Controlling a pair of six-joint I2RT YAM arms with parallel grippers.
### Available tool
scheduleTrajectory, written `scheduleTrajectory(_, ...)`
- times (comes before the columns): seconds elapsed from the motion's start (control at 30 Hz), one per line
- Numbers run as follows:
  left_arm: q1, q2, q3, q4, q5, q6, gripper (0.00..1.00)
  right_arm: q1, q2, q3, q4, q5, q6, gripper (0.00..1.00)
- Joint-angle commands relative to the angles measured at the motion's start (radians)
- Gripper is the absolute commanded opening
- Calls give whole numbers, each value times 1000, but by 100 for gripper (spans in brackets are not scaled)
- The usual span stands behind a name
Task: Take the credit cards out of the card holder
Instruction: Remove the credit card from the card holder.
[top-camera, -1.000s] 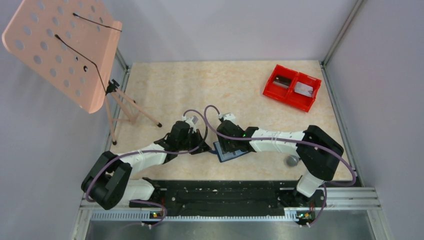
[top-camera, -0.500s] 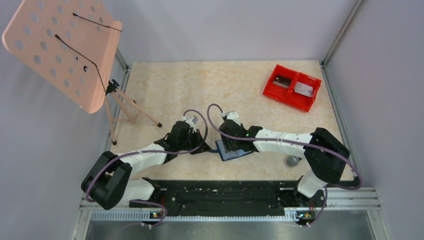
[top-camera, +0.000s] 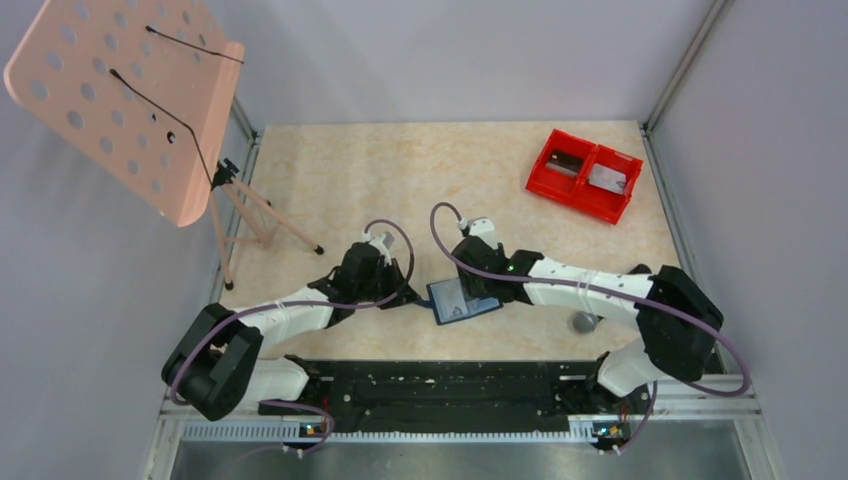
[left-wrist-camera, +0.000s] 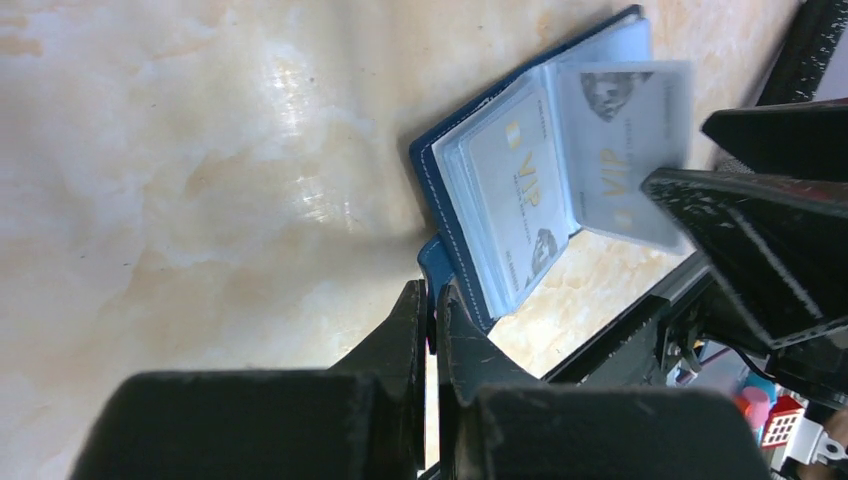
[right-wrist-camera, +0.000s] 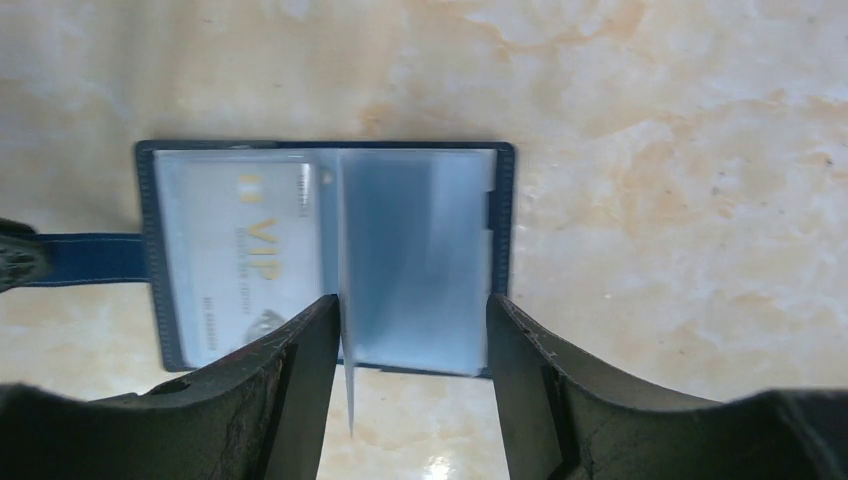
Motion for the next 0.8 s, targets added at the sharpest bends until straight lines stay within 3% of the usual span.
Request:
scheduleTrajectory(0.0, -2, -26, 7, -18, -46, 28, 0, -51, -73, -33, -74, 50, 13, 56)
scheduleTrajectory(0.27, -2, -30, 45, -76, -92, 48, 0, -94, -119, -2, -99, -2, 7, 56)
scheduleTrajectory(0.43, -2, -39, 73, -98, -100, 47, 1, -103, -134, -16, 15, -175, -26, 50)
scheduleTrajectory(0.57, -2, -52, 104, -109, -103, 38, 10, -121, -99, -34, 99, -266, -31, 40)
scheduleTrajectory(0.67, -2, -63, 121, -152, -116, 24, 29, -134, -74, -41, 134, -310, -31, 35)
scheduleTrajectory(0.77, -2, -55, 144, -136, -98, 23, 33, -156, -70, -65, 196, -389, -19, 32)
